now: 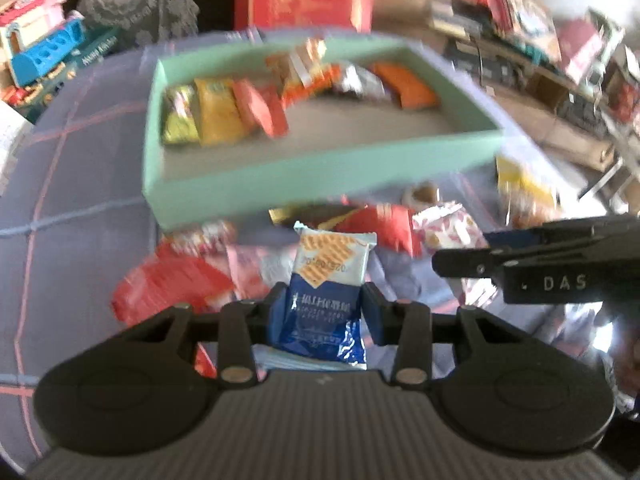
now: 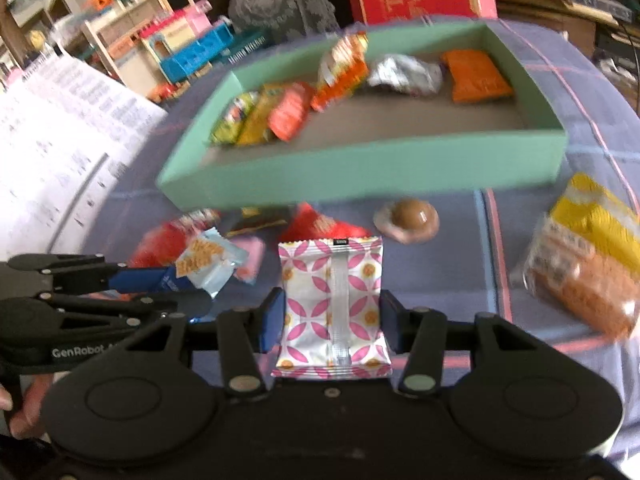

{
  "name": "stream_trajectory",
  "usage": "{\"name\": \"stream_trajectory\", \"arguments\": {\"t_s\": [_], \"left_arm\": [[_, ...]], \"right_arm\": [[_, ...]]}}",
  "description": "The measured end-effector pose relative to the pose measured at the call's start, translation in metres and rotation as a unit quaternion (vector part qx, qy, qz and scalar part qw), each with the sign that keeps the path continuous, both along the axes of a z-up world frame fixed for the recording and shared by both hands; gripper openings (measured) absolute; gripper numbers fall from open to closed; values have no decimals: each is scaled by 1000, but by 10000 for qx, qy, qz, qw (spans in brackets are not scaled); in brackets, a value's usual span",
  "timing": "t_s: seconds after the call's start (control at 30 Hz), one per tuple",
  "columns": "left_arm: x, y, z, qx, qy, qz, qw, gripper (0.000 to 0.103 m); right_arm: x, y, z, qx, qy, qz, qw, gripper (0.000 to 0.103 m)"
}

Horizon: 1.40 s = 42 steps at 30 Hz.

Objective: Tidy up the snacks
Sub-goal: 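Lower both snacks into the green box and open both tools, then withdraw both open tools from the box back over the snack heap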

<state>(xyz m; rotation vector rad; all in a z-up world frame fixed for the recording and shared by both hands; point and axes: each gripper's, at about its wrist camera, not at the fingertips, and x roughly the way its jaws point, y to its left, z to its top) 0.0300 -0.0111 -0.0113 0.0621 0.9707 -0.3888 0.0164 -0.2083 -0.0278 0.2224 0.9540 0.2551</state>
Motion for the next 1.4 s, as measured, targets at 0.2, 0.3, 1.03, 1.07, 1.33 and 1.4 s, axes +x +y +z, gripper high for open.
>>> {"name": "stream_trajectory", "arguments": {"t_s": [0.2,0.3,1.03,1.07,1.33,1.4], "left_arm": [[33,26,30,-186,-451,695,9964,39],[57,36,37,-279,-537,914,9940,39],[130,44,9,235,-570,1235,9904,89],[128,43,11,266,-647,1254,9896,96],[118,36,15,197,-596,1188,9909,103],[114,35,14,165,-545,1186,9913,103]], "right_arm": [[31,8,38,272,-400,31,9988,49],[55,16,50,366,-526,1,9979,49],[162,66,20,782,138,-156,9967,81],[161,65,22,784,80,-173,9967,88],[148,48,28,855,-12,-381,9956,103],[142,45,28,827,7,-404,9958,103]]}}
